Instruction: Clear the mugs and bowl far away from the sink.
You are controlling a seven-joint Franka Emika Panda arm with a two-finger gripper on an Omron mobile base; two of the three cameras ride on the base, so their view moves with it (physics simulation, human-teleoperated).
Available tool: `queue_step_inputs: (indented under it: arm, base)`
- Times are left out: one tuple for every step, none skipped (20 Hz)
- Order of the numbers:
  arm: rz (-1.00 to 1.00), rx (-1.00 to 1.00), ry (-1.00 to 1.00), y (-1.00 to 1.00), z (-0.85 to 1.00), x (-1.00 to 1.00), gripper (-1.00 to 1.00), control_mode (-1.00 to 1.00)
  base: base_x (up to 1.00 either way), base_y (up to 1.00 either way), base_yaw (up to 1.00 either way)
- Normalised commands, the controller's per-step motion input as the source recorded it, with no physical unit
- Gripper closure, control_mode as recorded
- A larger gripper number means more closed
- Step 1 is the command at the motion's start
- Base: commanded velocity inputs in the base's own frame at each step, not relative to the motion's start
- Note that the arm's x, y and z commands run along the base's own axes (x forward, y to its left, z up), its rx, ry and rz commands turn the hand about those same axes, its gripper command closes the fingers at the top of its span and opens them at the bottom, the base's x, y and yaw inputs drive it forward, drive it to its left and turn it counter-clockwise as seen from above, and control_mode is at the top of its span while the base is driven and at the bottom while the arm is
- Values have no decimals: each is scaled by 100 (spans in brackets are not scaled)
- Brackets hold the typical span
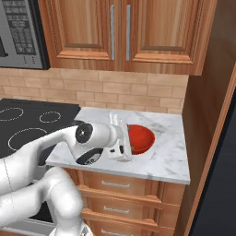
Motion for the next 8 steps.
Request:
queue_step_inputs:
  arm:
    - [0,8,12,11,100,-85,-100,-100]
    - [0,9,16,13,100,-87,-100,-100]
    - [0,10,17,17,100,-96,-100,-100]
    - [1,10,17,24,100,-100,-100,-100]
    - [6,11,20,29,86,-100,-100,-100]
    - [11,10,18,34,75,-100,-100,-100]
    - [18,10,15,41,66,-100,-100,-100]
    - [21,10,13,45,59,-100,-100,-100]
  base:
    - [0,0,0]
    - [0,0,0]
    - [0,0,0]
    - [0,0,0]
    - [0,0,0]
    - [0,0,0]
    - [0,0,0]
    - [0,0,0]
